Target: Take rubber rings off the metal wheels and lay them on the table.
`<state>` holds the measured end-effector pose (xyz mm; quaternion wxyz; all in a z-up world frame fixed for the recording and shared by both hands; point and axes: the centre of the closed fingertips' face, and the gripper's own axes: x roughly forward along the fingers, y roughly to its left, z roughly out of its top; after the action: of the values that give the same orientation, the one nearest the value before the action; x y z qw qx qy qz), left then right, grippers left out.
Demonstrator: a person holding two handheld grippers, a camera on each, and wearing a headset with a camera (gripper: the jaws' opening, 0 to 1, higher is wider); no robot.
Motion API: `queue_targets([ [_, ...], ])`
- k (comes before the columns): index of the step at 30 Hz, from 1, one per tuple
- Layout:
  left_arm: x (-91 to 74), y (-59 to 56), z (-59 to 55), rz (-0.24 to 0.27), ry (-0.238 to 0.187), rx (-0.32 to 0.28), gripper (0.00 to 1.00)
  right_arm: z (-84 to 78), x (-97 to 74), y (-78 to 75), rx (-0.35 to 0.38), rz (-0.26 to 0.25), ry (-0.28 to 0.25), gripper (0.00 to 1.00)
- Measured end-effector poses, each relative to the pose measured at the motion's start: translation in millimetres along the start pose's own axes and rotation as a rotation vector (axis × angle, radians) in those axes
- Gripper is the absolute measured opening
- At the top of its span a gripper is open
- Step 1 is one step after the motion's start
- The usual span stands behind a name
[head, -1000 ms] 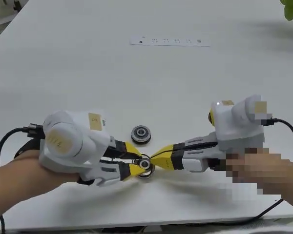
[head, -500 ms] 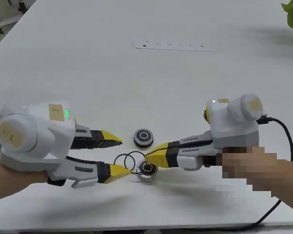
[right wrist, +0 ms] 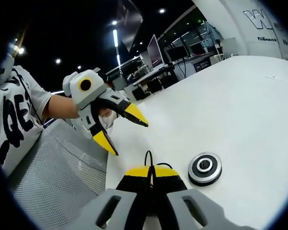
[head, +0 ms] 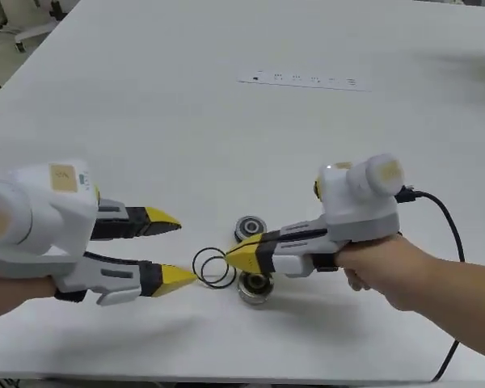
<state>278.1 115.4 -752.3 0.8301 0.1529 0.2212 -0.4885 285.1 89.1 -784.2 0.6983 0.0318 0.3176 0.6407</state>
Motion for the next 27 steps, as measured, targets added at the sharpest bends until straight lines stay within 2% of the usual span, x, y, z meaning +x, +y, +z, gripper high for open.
queue_targets([
  [8, 0.5, 2.5, -2.2, 0.005, 0.006, -0.009, 0.41, -8.6, -3.1, -8.6, -0.042, -0.021, 0.047, 0.0],
  [12, 3.9, 5.5, -0.6, 0.005, 0.006, -0.008, 0.4, -10.1, -4.9, -10.4, -0.057, -0.031, 0.051, 0.03],
  [21, 12.8, 12.8, 7.5, 0.003, -0.004, -0.005, 0.4, -4.5, -16.1, -11.4, -0.083, -0.049, 0.032, 0.12],
  [27, 22.4, 17.6, 15.0, -0.002, -0.012, 0.002, 0.39, 4.6, -28.8, -15.6, -0.095, -0.076, -0.004, 0.15],
])
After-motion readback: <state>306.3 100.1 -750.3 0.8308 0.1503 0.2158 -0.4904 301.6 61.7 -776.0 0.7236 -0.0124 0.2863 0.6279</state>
